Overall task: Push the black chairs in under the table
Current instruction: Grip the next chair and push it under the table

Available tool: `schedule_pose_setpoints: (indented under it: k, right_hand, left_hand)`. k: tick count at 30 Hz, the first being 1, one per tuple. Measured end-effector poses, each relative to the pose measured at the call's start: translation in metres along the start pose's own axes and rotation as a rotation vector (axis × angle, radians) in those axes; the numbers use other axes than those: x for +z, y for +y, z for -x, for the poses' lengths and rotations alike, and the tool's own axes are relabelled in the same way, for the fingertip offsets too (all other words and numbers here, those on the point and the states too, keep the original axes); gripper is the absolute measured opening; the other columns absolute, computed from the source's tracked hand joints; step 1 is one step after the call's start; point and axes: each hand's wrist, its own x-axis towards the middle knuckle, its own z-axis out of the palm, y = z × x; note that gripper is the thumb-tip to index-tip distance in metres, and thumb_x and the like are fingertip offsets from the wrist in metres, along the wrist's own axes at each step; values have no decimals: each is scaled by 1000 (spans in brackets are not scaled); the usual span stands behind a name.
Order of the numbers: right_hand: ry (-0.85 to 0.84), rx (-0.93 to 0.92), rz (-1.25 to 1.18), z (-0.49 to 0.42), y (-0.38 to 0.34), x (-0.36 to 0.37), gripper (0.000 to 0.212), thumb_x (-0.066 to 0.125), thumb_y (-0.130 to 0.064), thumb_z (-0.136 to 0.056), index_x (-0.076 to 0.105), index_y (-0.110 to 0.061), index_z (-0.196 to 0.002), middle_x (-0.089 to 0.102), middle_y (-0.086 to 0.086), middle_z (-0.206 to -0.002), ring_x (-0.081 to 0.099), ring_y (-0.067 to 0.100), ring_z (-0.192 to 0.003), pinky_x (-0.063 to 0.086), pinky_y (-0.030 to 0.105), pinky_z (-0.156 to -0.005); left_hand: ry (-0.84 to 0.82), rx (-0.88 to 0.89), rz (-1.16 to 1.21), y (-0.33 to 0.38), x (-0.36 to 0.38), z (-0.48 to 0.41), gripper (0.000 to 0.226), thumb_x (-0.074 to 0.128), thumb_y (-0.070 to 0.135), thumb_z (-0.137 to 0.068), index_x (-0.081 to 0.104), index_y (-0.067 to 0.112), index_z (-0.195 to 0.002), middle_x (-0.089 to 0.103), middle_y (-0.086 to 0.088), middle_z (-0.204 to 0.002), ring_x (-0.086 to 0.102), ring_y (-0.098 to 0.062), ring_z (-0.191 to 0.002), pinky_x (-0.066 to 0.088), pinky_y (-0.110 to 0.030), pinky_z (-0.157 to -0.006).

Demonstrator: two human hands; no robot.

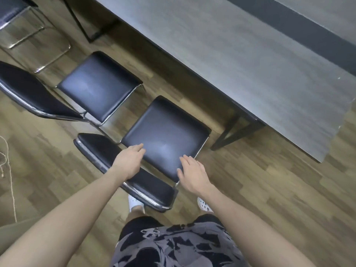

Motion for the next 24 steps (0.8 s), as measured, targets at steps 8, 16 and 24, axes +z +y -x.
schedule_pose_setpoints:
  k: [8,16,24]
  right_hand:
    - [-43,121,-36,-11,-113,37,59,34,-42,-101,27,-12,-151,27,5,-158,22,22,-146,16,38,-119]
    - [-126,352,-110,2,-160,66,82,33,-71,-88,32,-11,-145,38,9,-150,36,28,-138,34,41,-111]
    - [-131,376,-51,15,-162,84,93,48,-69,-82,23,-12,-151,28,7,-157,26,25,-144,19,43,-119]
  left_hand:
    - [-49,162,-161,-108,-3,4,64,59,8,-85,38,17,-144,21,-7,-160,25,-23,-145,23,-29,-116]
    - [-171,256,-418,-166,16,9,81,53,31,-81,19,14,-153,9,-6,-163,3,-22,-150,8,-42,-121]
    - [-123,272,-415,-168,25,1,80,69,43,-76,31,20,-143,21,-3,-160,15,-21,-148,12,-43,-119]
